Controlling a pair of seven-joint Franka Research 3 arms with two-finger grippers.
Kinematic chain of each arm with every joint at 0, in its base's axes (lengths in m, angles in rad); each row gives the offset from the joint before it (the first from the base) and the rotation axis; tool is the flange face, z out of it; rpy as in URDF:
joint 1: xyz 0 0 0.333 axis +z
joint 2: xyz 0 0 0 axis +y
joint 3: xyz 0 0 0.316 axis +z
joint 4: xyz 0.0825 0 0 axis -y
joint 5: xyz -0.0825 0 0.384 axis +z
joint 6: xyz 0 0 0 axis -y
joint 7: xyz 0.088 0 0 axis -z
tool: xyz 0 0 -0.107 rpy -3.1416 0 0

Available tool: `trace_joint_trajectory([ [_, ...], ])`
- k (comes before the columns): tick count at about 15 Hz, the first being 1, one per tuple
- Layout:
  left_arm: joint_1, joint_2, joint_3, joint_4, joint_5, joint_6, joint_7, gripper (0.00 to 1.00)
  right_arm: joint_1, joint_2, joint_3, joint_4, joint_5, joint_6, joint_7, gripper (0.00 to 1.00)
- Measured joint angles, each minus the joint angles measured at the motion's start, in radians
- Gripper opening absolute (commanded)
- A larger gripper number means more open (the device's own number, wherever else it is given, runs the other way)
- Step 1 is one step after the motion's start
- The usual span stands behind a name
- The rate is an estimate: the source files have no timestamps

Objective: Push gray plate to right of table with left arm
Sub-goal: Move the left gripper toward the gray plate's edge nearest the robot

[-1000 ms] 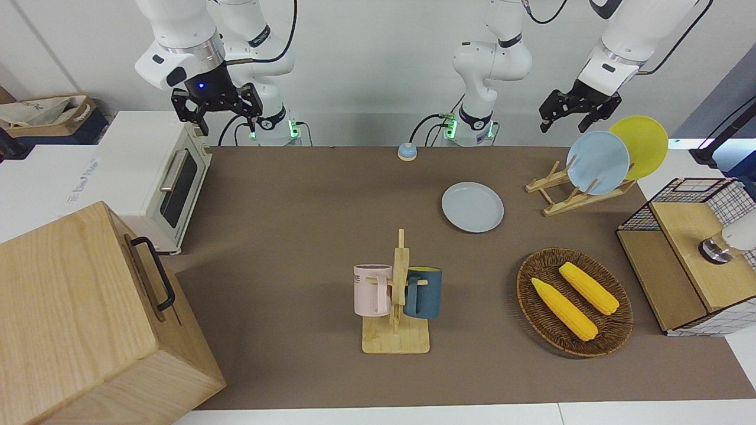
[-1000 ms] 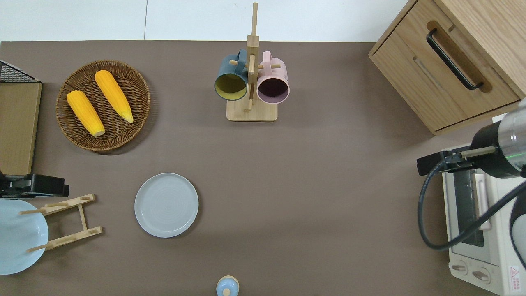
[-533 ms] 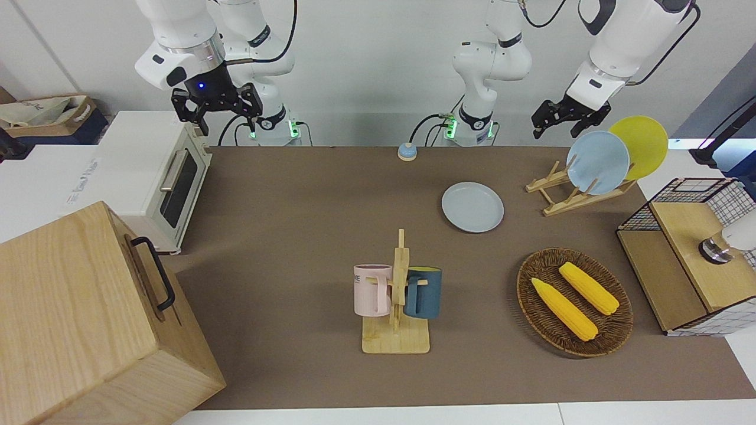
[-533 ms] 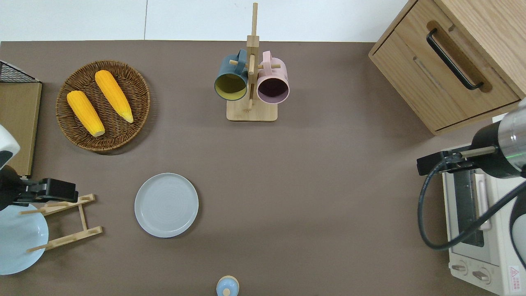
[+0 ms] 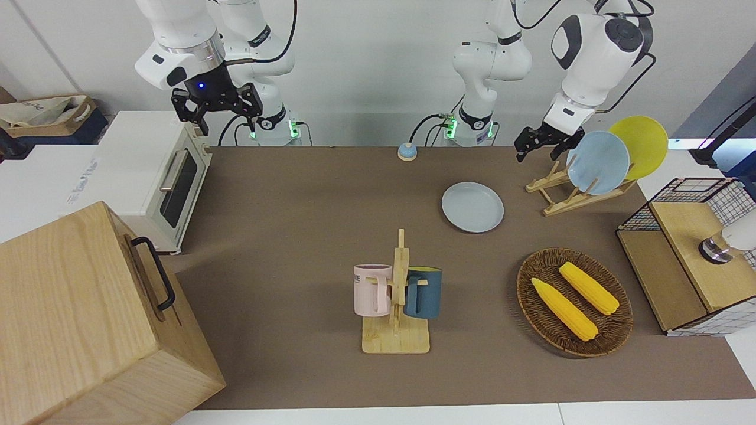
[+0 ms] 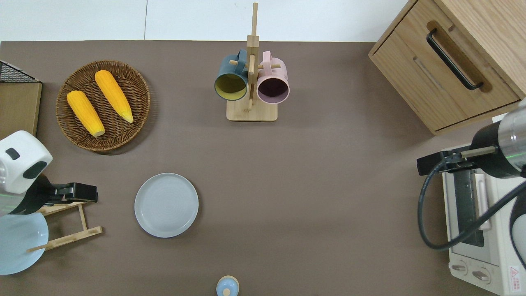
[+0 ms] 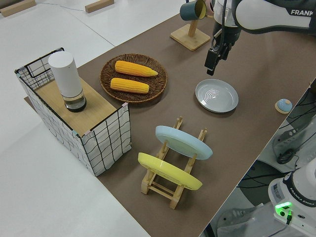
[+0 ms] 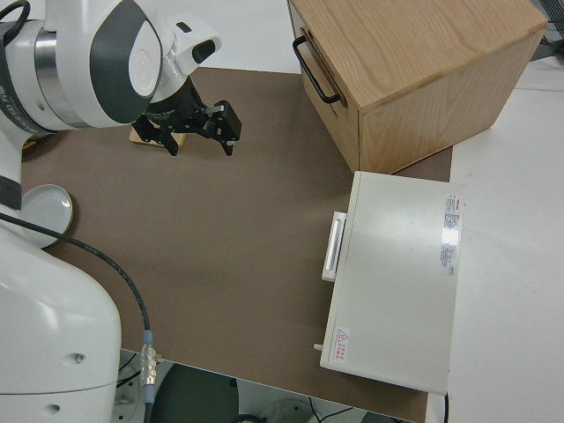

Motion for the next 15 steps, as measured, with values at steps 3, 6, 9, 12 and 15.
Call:
trace_joint_trajectory([
  [3,0.0,-0.021,-0.017,-0.105,0.001,0.098,-0.018,0.99,0.0,0.0,0.0,0.0,0.0,0.0,0.0,0.983],
  [6,0.0,-0.03,-0.026,-0.212,0.001,0.216,-0.018,0.99,0.0,0.0,0.0,0.0,0.0,0.0,0.0,0.983],
  [9,-0.001,-0.034,-0.039,-0.328,0.005,0.357,-0.028,0.99,0.0,0.0,0.0,0.0,0.0,0.0,0.0,0.983],
  [12,-0.001,-0.033,-0.043,-0.426,0.014,0.475,-0.035,0.99,0.0,0.0,0.0,0.0,0.0,0.0,0.0,0.983],
  [15,0.0,-0.029,-0.043,-0.461,0.015,0.524,-0.037,0.99,0.0,0.0,0.0,0.0,0.0,0.0,0.0,0.983],
])
